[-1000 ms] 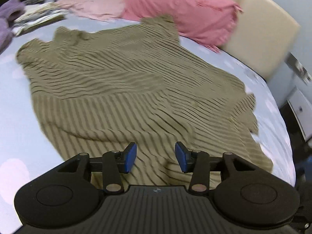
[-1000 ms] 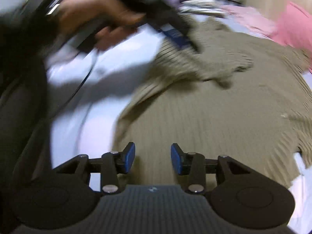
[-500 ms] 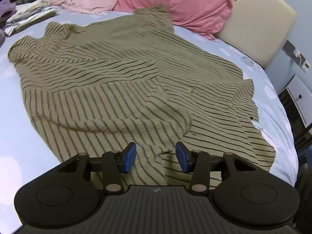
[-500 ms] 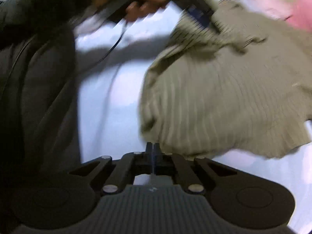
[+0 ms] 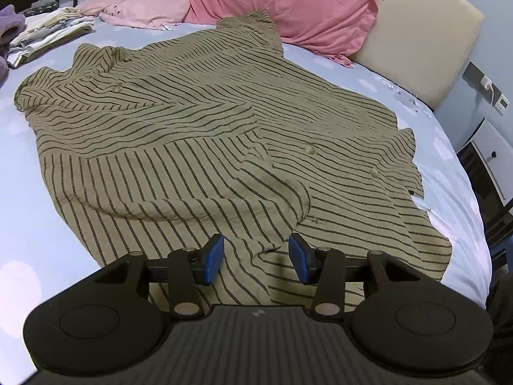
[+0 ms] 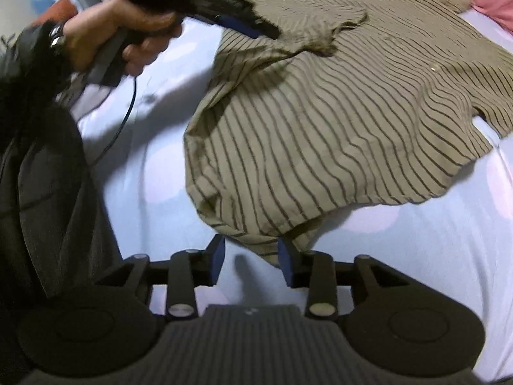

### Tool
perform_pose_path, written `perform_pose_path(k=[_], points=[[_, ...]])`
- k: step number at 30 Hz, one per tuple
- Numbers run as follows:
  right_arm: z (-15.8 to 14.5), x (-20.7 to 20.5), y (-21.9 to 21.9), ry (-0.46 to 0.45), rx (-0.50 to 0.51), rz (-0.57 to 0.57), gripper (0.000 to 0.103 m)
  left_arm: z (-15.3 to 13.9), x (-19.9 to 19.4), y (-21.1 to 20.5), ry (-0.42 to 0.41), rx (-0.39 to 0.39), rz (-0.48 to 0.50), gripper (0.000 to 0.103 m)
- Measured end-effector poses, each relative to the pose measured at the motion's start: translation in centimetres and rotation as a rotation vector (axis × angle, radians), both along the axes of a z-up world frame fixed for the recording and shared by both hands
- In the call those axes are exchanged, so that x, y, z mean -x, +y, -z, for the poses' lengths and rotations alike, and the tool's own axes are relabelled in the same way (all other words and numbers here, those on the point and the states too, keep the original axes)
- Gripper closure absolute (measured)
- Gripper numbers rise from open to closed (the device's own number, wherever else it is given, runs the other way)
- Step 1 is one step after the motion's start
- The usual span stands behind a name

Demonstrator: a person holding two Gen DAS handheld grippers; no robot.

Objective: Fold clothes

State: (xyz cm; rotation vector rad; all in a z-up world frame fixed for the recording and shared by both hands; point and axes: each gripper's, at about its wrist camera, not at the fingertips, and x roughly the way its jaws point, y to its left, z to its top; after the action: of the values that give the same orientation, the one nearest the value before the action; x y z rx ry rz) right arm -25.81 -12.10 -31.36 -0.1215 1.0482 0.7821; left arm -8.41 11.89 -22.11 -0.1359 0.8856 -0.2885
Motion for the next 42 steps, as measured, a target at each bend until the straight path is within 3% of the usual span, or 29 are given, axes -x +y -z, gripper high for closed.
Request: perform_pose_path(k=[5, 8, 11, 14, 18, 21, 27, 34, 39, 42], points=[[0.8, -1.7, -1.9, 0.033, -0.093, 0.068, 0.059, 0.2, -0.1, 0.0, 0.004, -0.002, 0.003, 0.061], [2.0, -2.8, -2.8, 0.087, -0.234, 0.049, 0.059, 0.2, 0.0, -0.2, 0.003, -0.004, 0.012, 0.061], [3.4, -4.0, -2.6, 0.177, -0.35, -0.015, 0.059, 0.2, 0.0, -0.1, 0.004, -0.007, 0.009, 0.061], [3.7, -4.6, -1.5, 0.186, -0.425, -0.108, 0.059, 0.2, 0.0, 0.0, 0.005, -0.005, 0.002, 0.061], [3.3, -5.3, 0.0, 0.138, -0.44, -0.281, 0.055, 0.5, -0.1, 0.0, 0.011, -0.007, 0.006, 0.061], [3.5, -7.0, 0.0, 0.132, -0.418, -0.335, 0.055, 0.7, -0.1, 0.0, 0.019, -0.013, 0.01, 0.061], [4.7, -9.6, -1.2, 0.254, -0.39, -0.416, 0.054, 0.7, -0.2, 0.0, 0.015, -0.013, 0.006, 0.061], [6.1, -8.0, 1.8, 0.362, -0.444, -0.584, 0.056, 1.2, -0.3, -0.1, 0.029, -0.02, 0.01, 0.061], [4.5, -7.1, 0.9, 0.478, -0.423, -0.696, 0.057, 1.1, -0.4, 0.0, 0.025, -0.014, 0.002, 0.061], [3.0, -6.9, -1.0, 0.502, -0.41, -0.711, 0.057, 1.1, -0.5, 0.0, 0.027, -0.014, 0.007, 0.061]])
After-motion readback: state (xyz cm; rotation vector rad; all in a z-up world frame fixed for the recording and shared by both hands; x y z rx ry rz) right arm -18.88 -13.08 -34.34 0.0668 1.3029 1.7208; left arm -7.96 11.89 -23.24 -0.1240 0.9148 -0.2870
